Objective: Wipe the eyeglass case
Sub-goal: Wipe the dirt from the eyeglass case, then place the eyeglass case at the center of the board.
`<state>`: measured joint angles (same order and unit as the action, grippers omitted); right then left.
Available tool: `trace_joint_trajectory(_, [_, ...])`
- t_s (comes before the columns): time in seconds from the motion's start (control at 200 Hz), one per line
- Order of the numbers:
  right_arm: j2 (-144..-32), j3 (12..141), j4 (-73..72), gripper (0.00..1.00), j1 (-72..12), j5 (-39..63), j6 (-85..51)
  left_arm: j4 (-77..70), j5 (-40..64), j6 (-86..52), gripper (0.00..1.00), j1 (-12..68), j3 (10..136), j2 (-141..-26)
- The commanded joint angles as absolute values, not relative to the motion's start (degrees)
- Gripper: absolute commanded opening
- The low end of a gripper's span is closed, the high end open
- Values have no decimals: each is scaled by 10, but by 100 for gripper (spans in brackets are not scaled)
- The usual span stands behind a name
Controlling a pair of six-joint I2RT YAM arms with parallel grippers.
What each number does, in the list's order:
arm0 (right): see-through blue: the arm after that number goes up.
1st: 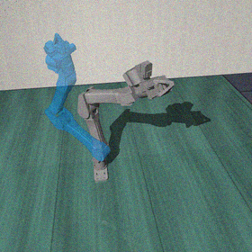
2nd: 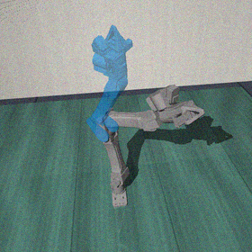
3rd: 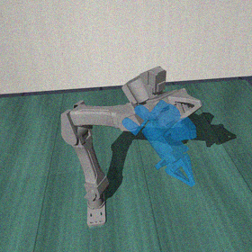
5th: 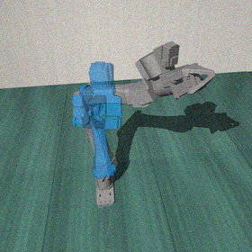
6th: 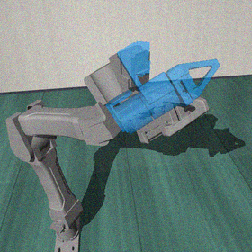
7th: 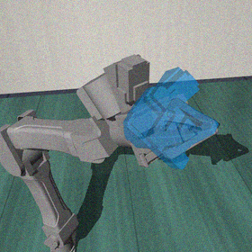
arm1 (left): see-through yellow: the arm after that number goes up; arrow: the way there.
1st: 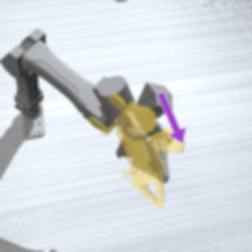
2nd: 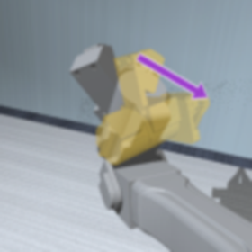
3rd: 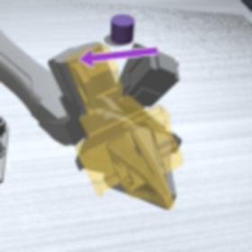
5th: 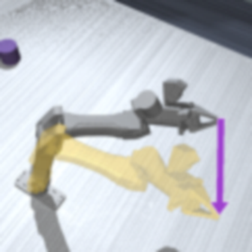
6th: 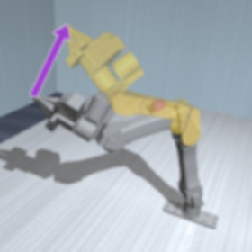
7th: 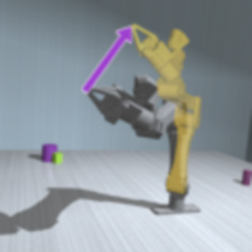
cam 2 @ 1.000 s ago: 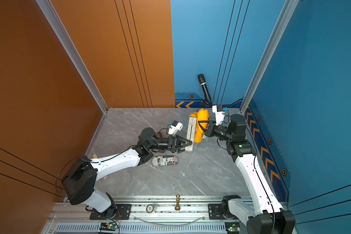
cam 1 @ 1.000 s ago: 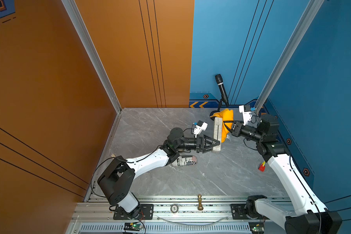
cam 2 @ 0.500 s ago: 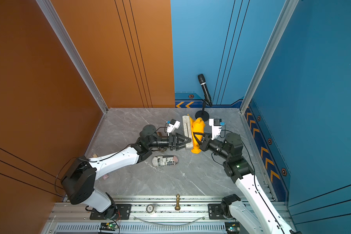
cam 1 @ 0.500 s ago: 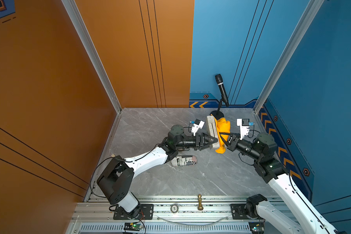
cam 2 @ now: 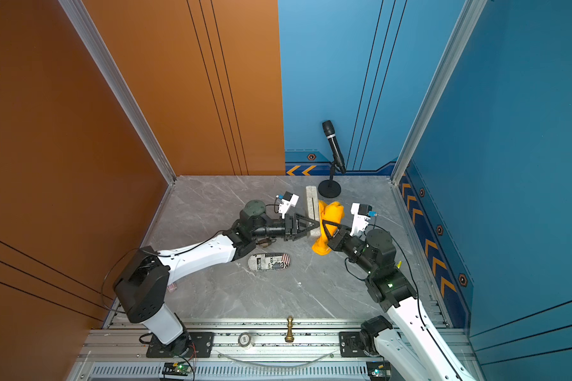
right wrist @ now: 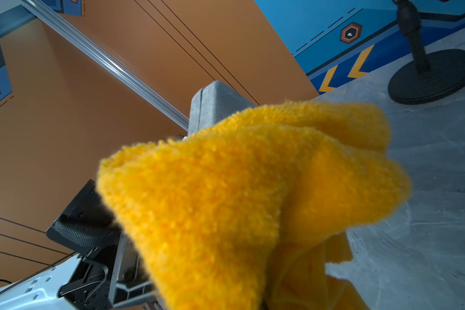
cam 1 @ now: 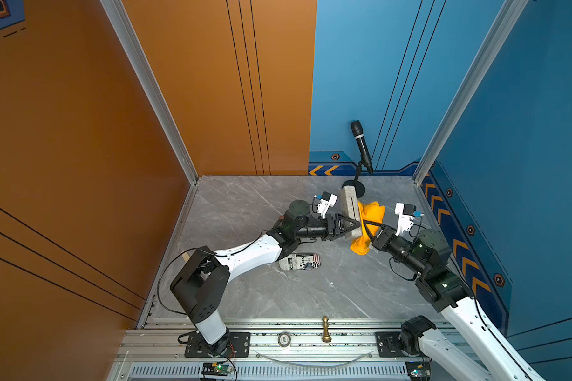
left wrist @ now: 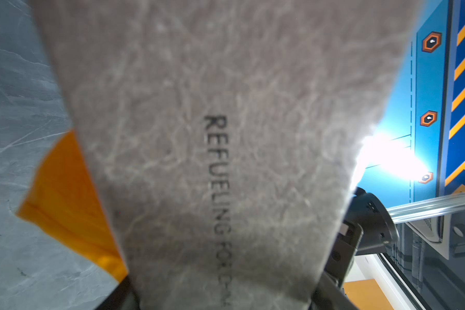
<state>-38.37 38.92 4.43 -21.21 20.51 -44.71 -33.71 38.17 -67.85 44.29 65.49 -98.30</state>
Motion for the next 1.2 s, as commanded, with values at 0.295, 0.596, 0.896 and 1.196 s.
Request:
trace_joint_trajectory(0.295, [-408,556,254,0,41,550,-390,-92,209,-621,37,479,812,-1105])
trace_joint_trajectory(0.596, [-446,567,297,0,100,467,-341,147,-19,-606,41,534,867,-1119])
trace_joint_trajectory(0.896, [-452,516,306,0,133,438,-299,200,-93,-660,42,568,910,-1182])
trace_joint_trajectory(1.196, [-455,488,300,0,134,436,-293,201,-71,-723,47,563,905,-1220])
